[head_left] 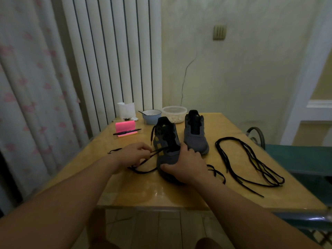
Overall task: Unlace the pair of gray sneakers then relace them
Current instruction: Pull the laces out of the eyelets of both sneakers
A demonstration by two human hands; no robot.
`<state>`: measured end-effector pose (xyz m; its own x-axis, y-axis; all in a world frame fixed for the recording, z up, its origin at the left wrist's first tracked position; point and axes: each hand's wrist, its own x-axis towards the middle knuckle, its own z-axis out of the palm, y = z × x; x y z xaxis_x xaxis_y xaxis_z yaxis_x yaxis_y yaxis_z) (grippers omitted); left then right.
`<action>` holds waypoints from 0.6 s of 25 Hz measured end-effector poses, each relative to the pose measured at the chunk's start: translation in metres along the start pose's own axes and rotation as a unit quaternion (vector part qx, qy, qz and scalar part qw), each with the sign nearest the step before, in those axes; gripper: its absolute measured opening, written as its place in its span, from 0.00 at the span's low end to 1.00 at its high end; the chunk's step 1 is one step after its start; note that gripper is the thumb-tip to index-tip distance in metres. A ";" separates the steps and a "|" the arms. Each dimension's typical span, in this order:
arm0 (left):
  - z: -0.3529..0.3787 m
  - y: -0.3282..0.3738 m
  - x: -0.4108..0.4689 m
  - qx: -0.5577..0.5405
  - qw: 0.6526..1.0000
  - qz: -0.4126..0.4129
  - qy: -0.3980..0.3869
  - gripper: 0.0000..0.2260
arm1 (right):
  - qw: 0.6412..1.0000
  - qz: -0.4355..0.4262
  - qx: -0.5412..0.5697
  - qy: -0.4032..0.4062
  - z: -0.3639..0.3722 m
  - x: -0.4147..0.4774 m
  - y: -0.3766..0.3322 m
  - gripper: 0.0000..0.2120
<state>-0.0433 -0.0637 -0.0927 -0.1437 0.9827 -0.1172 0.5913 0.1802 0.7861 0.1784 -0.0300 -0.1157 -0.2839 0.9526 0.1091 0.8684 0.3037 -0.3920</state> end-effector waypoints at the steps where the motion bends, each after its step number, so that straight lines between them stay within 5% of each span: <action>1: 0.004 0.003 0.002 -0.084 0.996 -0.014 0.000 0.10 | 1.000 0.000 0.003 0.000 0.000 0.000 0.001 0.58; 3: 0.014 0.013 0.007 -0.165 0.985 -0.034 0.024 0.12 | 1.000 -0.003 0.004 0.000 0.001 -0.001 0.001 0.58; 10: 0.027 0.043 0.013 -0.057 0.998 0.020 -0.030 0.14 | 1.000 -0.002 0.004 0.002 -0.001 -0.002 0.002 0.57; 13: 0.024 0.041 0.011 -0.122 0.991 0.044 0.011 0.10 | 1.000 0.001 0.002 0.002 -0.001 -0.002 0.001 0.57; 15: 0.021 0.036 0.013 -0.261 0.963 0.056 0.045 0.07 | 1.000 0.003 0.001 -0.003 -0.002 -0.001 0.000 0.58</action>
<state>-0.0078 -0.0432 -0.0787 -0.1835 0.9828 0.0202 0.1318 0.0043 0.9913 0.1795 -0.0308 -0.1139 -0.2819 0.9541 0.1014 0.8687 0.2987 -0.3952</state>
